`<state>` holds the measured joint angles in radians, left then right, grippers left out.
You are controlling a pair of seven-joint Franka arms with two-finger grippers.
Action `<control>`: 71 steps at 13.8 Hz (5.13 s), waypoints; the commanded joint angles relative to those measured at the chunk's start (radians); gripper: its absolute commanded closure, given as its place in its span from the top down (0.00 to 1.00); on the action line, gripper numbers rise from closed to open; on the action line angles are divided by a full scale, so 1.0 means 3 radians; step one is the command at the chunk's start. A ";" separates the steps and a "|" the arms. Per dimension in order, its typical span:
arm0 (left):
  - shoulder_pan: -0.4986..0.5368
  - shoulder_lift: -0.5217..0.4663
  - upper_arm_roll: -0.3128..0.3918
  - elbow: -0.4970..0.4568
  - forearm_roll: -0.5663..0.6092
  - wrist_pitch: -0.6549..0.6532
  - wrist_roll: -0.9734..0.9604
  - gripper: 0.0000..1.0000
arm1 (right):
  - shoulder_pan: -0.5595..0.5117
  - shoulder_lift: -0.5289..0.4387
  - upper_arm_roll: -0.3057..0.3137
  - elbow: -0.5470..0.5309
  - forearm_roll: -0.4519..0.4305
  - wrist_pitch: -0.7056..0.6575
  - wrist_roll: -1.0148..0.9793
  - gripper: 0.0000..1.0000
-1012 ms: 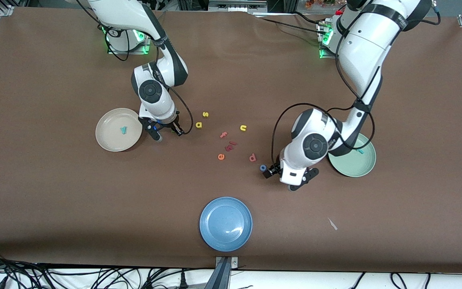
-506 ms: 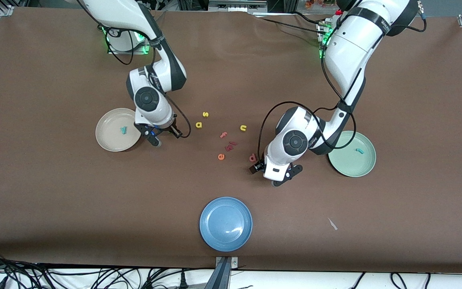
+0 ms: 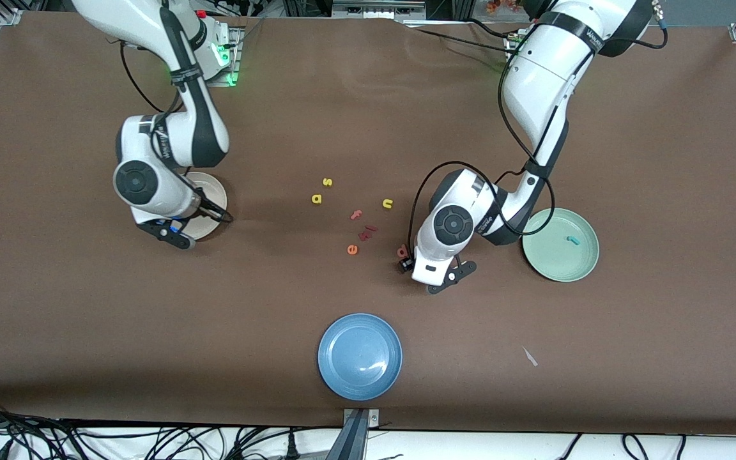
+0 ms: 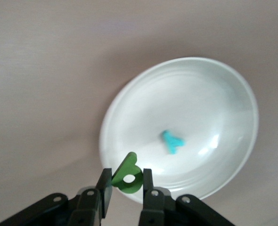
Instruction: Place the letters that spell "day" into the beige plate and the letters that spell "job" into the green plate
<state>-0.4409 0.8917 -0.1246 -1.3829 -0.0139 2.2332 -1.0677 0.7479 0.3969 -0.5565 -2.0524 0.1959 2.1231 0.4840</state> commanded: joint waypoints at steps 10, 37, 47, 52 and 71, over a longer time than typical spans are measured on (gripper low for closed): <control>-0.0024 0.0162 0.0062 0.0238 0.0149 -0.0142 -0.0056 0.13 | -0.0029 0.0032 -0.0277 -0.0650 0.0058 0.0603 -0.0673 0.99; 0.1950 -0.0732 -0.0244 -0.0897 0.0276 -0.1118 0.1621 1.00 | 0.0974 0.0502 0.0781 0.0102 0.0201 0.1324 0.0370 0.49; 0.1354 -0.0846 -0.0965 -0.0591 0.0261 -0.0819 0.0671 1.00 | 0.0984 0.0584 0.0776 0.0107 0.0196 0.1426 0.0350 0.15; 0.0684 -0.0432 -0.0731 -0.0198 0.0266 -0.0470 0.0573 0.99 | 0.0969 0.0212 0.0256 0.0143 0.0191 0.0748 -0.0338 0.13; 0.0012 0.0223 -0.0301 0.0325 0.0235 -0.0204 0.0568 0.55 | 0.0748 0.0590 -0.0599 -0.0098 0.0727 -0.0036 -0.1649 1.00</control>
<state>-0.4267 0.9507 -0.2225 -1.3022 0.0401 2.1958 -0.8912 0.9731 0.5557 -0.7378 -2.1001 0.3625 2.1241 0.0008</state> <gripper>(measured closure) 0.401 0.559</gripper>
